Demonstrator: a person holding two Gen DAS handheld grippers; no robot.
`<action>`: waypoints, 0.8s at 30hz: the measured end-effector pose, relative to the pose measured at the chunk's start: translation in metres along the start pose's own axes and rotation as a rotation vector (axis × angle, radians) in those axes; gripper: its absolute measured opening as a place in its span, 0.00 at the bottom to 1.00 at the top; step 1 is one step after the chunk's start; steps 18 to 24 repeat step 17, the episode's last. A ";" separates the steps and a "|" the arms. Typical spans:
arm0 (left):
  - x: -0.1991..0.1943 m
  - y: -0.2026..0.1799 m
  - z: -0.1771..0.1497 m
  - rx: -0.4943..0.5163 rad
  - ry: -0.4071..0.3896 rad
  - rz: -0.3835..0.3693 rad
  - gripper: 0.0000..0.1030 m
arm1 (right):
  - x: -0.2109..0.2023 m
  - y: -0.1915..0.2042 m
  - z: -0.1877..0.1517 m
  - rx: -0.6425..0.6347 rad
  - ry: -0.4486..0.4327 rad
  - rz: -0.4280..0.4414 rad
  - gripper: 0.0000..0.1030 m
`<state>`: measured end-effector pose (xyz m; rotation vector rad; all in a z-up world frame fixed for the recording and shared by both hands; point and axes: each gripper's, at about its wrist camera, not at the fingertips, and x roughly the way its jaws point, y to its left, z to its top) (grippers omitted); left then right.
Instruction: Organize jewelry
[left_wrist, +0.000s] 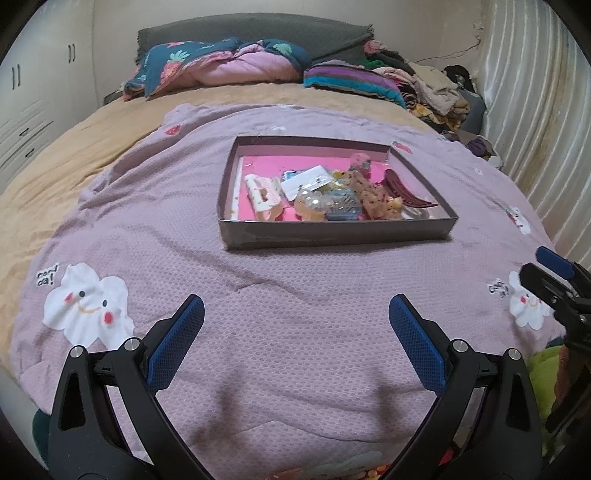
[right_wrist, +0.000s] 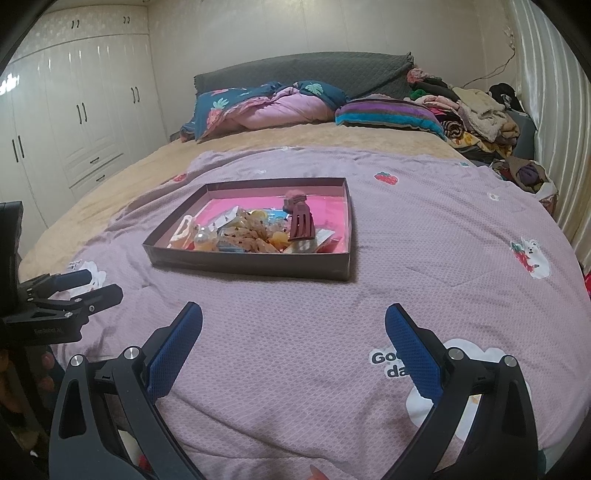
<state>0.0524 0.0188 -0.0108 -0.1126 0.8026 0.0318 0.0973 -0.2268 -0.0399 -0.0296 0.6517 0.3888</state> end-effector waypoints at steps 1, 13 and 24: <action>0.002 -0.001 0.001 -0.002 0.005 0.018 0.91 | 0.001 0.000 0.000 0.000 0.002 -0.002 0.96; 0.053 0.086 0.034 -0.185 0.052 0.175 0.91 | 0.053 -0.077 0.024 0.110 0.042 -0.127 0.96; 0.087 0.156 0.059 -0.265 0.056 0.328 0.91 | 0.105 -0.171 0.048 0.217 0.098 -0.355 0.96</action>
